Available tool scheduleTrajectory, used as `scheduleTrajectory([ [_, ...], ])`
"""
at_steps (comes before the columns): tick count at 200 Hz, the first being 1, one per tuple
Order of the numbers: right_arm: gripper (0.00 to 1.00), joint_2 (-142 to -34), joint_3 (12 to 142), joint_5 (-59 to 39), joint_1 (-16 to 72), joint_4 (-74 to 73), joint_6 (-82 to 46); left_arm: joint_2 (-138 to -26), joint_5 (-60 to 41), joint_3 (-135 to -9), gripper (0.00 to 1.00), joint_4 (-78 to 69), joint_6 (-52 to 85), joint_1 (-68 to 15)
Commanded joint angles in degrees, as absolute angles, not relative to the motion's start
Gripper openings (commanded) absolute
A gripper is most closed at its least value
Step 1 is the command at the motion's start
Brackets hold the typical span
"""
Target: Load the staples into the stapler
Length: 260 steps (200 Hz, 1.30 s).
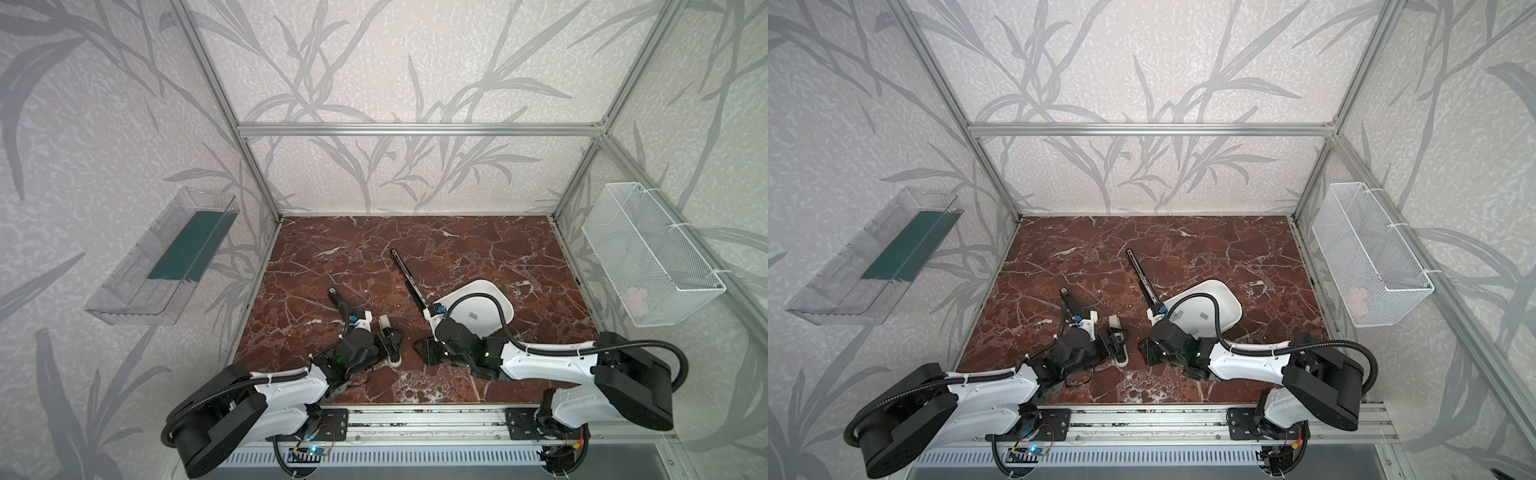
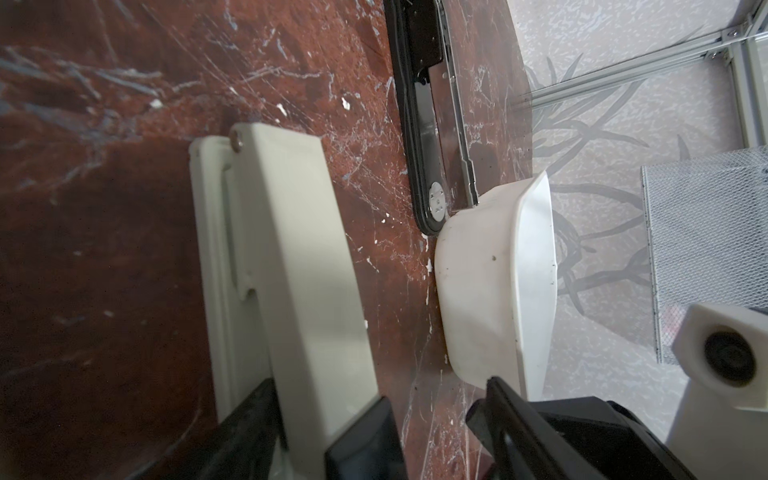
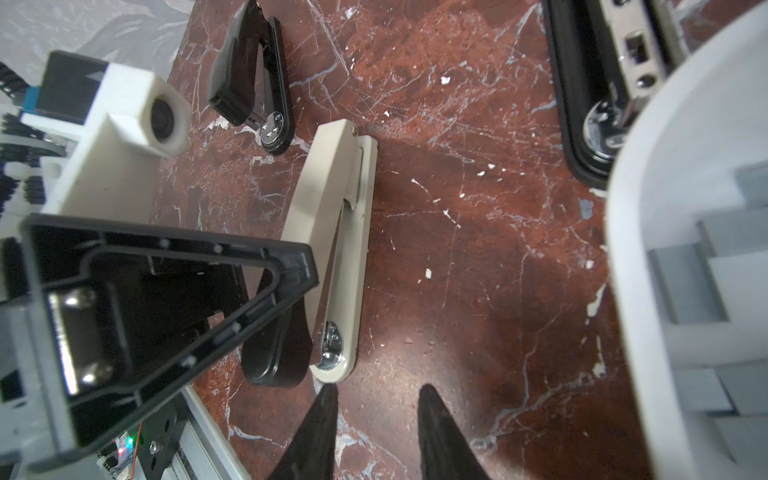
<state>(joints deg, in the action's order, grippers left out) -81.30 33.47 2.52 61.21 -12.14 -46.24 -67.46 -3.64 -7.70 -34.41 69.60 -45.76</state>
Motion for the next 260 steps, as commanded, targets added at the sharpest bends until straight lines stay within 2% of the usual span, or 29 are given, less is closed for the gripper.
scheduleTrajectory([
  [1,0.34,-81.3,33.52,2.74,60.93,-12.04,-46.38,-69.35,-3.7,-7.28,0.72,-40.38,69.17,-46.24],
  [46,0.34,-81.79,33.66,2.37,61.0,-12.5,-46.22,-72.52,-1.99,-7.12,0.55,-43.4,69.08,-47.22],
  [93,0.34,-81.74,33.34,2.2,61.0,-12.83,-46.37,-72.48,0.86,-6.88,0.42,-44.13,67.4,-48.13],
  [142,0.34,-81.3,33.1,2.2,61.0,-13.34,-46.26,-73.46,3.84,-6.93,0.39,-46.13,66.63,-49.65],
  [160,0.34,-80.97,33.05,2.12,60.92,-13.39,-46.17,-74.82,4.04,-7.03,0.41,-47.59,66.53,-49.86],
  [178,0.37,-80.94,32.64,1.28,60.99,-14.9,-47.01,-76.88,3.99,-7.17,0.56,-48.09,67.15,-50.09],
  [193,0.43,-81.84,31.96,-0.49,60.66,-18.03,-49.54,-78.5,3.86,-7.09,0.65,-48.15,67.69,-50.19],
  [230,0.45,-88.66,31.03,-9.47,59.08,-30.76,-56.01,-80.32,4.18,-6.74,0.66,-49.13,66.55,-50.19],
  [260,0.44,-94.83,32.38,-12.61,57.23,-37.31,-58.5,-80.42,6.12,-6.92,0.66,-48.54,65.9,-50.05],
])
